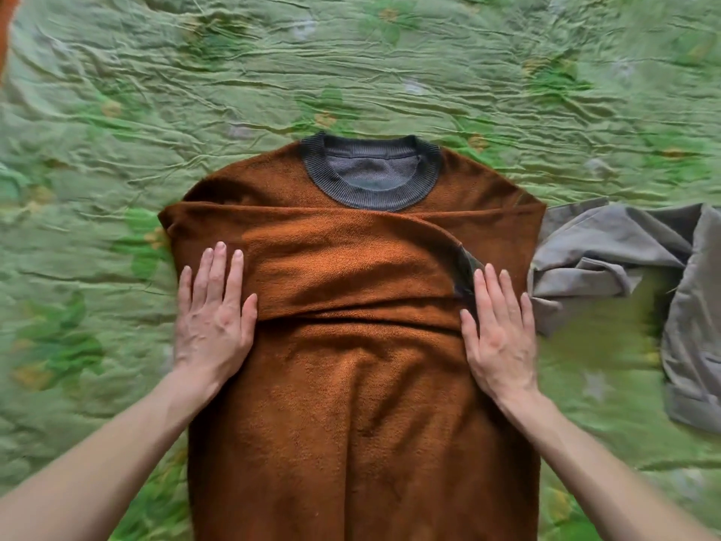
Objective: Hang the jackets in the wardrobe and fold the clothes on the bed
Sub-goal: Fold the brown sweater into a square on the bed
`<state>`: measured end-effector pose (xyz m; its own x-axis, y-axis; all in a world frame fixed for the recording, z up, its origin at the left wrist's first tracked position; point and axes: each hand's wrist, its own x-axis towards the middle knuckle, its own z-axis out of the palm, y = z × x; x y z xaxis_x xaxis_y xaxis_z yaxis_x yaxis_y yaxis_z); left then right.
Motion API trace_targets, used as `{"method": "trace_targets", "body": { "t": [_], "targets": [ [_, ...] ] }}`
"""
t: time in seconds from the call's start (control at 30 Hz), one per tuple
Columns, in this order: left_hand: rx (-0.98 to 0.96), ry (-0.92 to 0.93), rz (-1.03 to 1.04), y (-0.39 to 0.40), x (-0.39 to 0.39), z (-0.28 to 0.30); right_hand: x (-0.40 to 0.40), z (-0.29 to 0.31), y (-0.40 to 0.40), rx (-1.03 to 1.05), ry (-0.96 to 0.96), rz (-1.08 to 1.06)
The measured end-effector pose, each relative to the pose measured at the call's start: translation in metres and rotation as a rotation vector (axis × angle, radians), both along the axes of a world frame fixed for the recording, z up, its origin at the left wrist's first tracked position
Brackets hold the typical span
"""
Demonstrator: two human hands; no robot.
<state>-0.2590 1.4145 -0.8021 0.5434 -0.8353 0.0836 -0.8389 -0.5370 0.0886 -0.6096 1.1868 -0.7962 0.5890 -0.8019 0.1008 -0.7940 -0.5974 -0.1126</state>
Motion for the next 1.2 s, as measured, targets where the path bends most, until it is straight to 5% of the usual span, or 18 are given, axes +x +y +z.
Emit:
{"method": "trace_targets", "body": {
  "t": [0.33,0.57,0.7,0.8,0.97,1.2],
  "targets": [
    [0.052,0.091,0.163,0.088,-0.111,0.001,-0.063,-0.001,0.067,0.184,-0.232,-0.229],
    [-0.064,0.282,0.577,0.147,-0.174,0.021,-0.098,0.031,0.12,0.571,-0.489,-0.616],
    [-0.103,0.525,0.874,0.175,-0.213,0.037,-0.132,0.03,0.171,0.616,-0.457,-0.723],
    [-0.013,0.691,0.899,0.201,-0.227,0.042,-0.156,0.026,0.214,0.664,-0.444,-0.742],
    [-0.192,1.187,0.828,0.247,-0.228,0.052,-0.173,0.041,0.251,0.684,-0.441,-0.701],
    [-0.267,0.967,0.722,0.295,-0.191,0.088,-0.194,0.097,0.25,0.595,-0.467,-0.651]
  ]
}}
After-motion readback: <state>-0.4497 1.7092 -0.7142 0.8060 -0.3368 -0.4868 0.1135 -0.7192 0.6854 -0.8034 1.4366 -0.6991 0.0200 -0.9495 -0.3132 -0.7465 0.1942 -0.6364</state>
